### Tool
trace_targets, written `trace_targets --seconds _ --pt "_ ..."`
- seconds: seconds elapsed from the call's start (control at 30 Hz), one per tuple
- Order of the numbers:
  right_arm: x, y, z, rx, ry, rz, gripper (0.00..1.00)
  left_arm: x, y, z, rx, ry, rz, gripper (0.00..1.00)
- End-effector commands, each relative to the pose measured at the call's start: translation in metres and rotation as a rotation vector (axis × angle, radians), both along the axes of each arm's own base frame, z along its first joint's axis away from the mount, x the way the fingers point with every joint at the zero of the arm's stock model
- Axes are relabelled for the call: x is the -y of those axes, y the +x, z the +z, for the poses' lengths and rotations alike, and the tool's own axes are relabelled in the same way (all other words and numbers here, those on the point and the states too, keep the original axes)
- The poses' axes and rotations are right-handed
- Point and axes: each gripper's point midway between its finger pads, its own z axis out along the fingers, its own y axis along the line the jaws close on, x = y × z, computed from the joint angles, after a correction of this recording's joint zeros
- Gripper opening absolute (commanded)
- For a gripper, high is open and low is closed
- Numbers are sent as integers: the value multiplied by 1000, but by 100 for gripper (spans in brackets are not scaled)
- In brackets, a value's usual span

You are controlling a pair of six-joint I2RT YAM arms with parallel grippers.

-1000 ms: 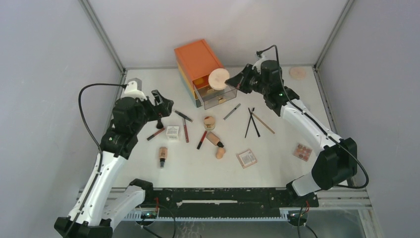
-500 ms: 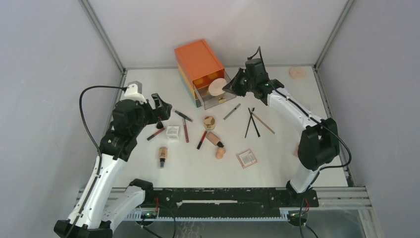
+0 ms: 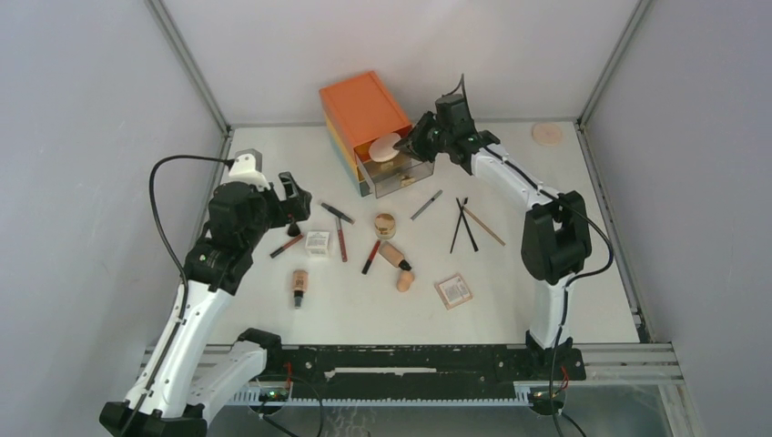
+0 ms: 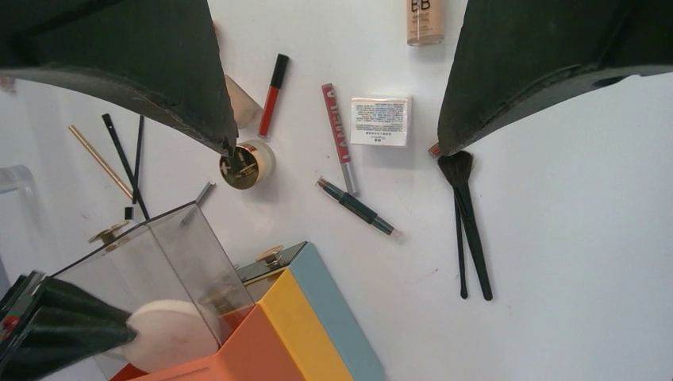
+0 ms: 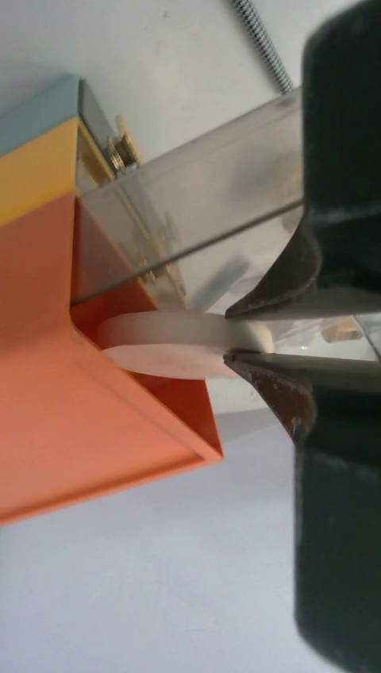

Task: Organize the makeup
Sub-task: Place the makeup tool in the drawer, then pick up the makeup tool from the corner of the board.

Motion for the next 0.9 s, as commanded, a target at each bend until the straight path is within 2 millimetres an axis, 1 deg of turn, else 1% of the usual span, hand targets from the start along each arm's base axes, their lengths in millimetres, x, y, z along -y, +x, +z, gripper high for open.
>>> trace_targets --seconds 0.0,0.03,0.07,0.13,0.23,0.3,0.33,0.37,0.4,0.43,0.47,0.5,0.6,0.67,0.77,0.87 --pt "-9 12 26 106 34 20 40 -3 2 -2 -10 48 -10 100" --pt "-8 8 28 115 29 25 46 -2 3 -2 -13 46 -16 100" --pt "-6 4 31 126 22 32 49 -1 3 -3 -19 46 -19 100" --pt "3 -4 36 144 6 32 50 1 4 -4 -20 45 -28 100" --pt "17 -19 50 181 -11 36 51 2 6 -5 -23 47 -35 100" --pt "32 -27 63 217 -36 28 51 4 8 -3 -21 47 -39 100" --pt "44 -30 71 243 -63 12 51 4 8 -2 -18 47 -41 100" --pt "62 -30 77 272 -105 -21 51 4 9 0 -12 47 -42 100" --pt "85 -31 85 304 -153 -80 51 5 10 1 -8 46 -46 100" --pt "106 -28 84 315 -192 -122 55 5 10 3 -3 46 -47 100" --pt "135 -25 83 321 -247 -204 59 5 10 5 3 44 -50 100" --pt "160 -25 86 326 -273 -261 60 6 11 6 8 43 -53 100" --pt "239 -17 66 262 -343 -417 61 9 13 12 22 38 -65 100" --pt "284 -11 55 225 -391 -505 60 12 15 16 30 31 -78 100" --pt "335 2 38 185 -427 -604 60 15 20 23 47 22 -84 100" --pt "373 23 20 121 -441 -669 62 17 28 29 64 22 -86 100"
